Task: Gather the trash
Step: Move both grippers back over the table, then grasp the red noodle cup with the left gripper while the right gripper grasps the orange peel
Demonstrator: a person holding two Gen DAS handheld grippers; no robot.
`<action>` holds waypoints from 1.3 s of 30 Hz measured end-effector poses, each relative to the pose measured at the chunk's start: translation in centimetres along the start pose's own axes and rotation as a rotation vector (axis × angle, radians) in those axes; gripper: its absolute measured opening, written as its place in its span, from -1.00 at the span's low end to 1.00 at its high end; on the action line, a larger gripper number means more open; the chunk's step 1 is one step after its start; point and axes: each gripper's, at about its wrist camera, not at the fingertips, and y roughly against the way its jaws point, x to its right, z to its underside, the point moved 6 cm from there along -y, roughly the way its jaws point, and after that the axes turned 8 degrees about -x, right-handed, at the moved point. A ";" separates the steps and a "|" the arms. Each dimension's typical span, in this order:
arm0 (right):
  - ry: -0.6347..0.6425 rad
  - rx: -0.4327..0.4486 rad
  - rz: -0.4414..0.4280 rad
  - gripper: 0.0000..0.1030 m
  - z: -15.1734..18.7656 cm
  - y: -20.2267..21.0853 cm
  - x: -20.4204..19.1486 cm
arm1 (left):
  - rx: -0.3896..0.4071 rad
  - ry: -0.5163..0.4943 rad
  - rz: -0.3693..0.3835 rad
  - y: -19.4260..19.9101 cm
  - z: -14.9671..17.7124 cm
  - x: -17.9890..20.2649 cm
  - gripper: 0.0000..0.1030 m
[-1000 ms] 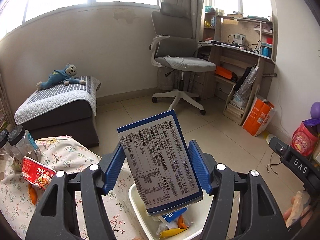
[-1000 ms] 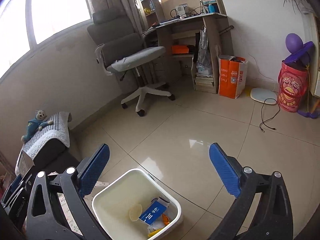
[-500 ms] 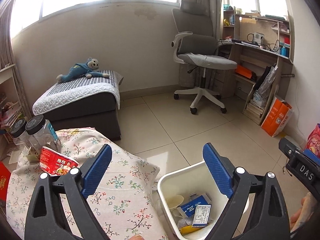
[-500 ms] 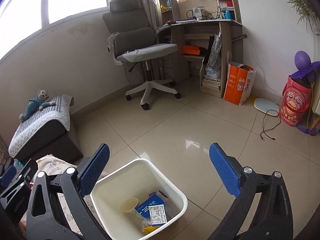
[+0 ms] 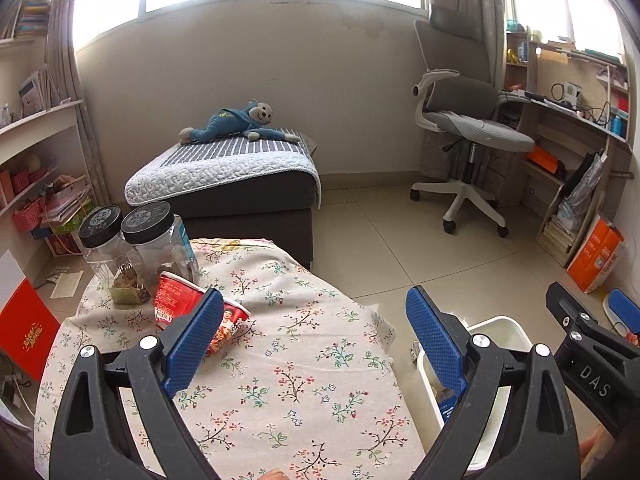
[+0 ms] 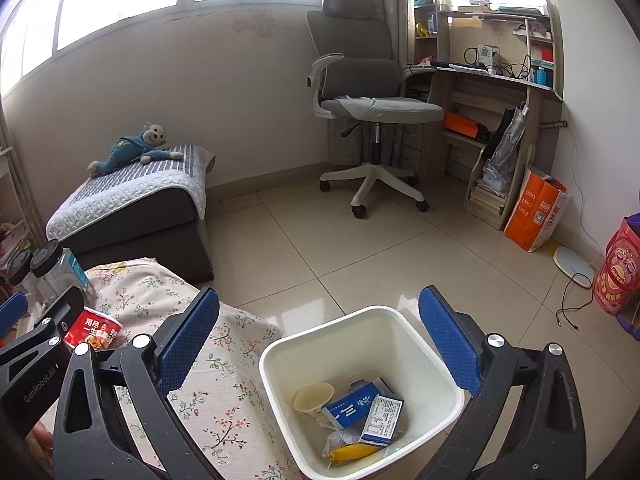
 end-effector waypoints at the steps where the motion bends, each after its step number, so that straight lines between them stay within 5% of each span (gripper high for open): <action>1: 0.008 -0.001 -0.008 0.86 0.0 0.0 -0.8 | 0.000 0.007 -0.010 0.0 0.0 -0.8 0.74; 29: 0.290 -0.148 -0.206 0.86 4.8 -3.3 -21.9 | -0.121 0.222 -0.264 -2.6 4.0 -22.9 0.74; 39: 0.570 -0.382 -0.481 0.86 13.0 -6.2 -32.4 | -0.172 0.416 -0.324 -2.6 4.1 -32.5 0.74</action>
